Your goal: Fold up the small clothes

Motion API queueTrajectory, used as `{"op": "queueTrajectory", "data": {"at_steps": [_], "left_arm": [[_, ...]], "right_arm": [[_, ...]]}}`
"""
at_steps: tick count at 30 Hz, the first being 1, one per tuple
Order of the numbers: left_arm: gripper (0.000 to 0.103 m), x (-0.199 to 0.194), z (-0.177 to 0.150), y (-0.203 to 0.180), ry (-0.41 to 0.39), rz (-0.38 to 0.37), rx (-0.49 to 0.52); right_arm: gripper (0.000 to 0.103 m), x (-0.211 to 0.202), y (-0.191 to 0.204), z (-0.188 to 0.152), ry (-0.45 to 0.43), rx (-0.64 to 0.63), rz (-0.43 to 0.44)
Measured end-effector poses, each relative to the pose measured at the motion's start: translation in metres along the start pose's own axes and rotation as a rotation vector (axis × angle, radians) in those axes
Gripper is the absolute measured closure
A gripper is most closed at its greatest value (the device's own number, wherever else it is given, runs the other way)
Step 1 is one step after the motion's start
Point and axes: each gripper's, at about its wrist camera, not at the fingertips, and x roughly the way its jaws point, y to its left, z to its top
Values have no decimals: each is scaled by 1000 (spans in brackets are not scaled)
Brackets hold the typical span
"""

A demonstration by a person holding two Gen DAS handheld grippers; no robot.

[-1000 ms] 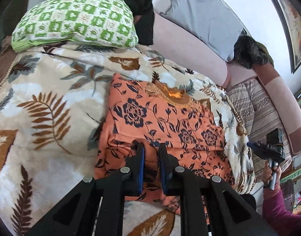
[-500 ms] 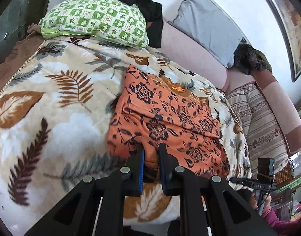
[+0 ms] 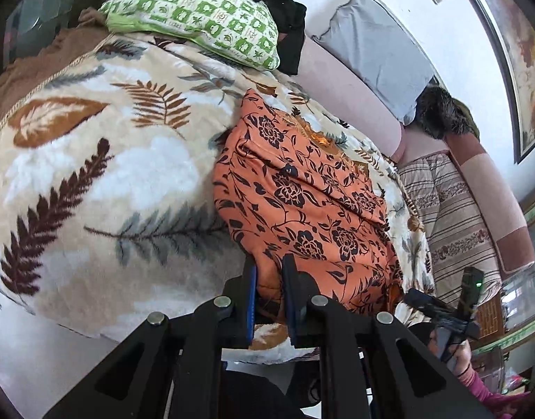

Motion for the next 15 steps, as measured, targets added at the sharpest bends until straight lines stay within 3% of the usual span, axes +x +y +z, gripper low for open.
{"op": "queueTrajectory", "data": {"at_steps": [5, 6, 7, 8, 10, 15], "left_arm": [[89, -7, -1, 4, -19, -19, -11], [89, -8, -1, 5, -21, -18, -12], [89, -9, 0, 5, -24, -16, -13], [89, -11, 1, 7, -28, -17, -17], [89, -13, 2, 10, -32, -27, -23], [89, -14, 4, 13, -34, -27, -15]], "right_arm": [[13, 23, 24, 1, 17, -95, -229], [30, 28, 25, 0, 29, -106, -251], [64, 36, 22, -2, 65, -103, -251], [73, 40, 18, -3, 94, -92, -240], [78, 40, -1, -6, 143, -21, -168], [85, 16, -56, -11, 203, 181, 3]]}}
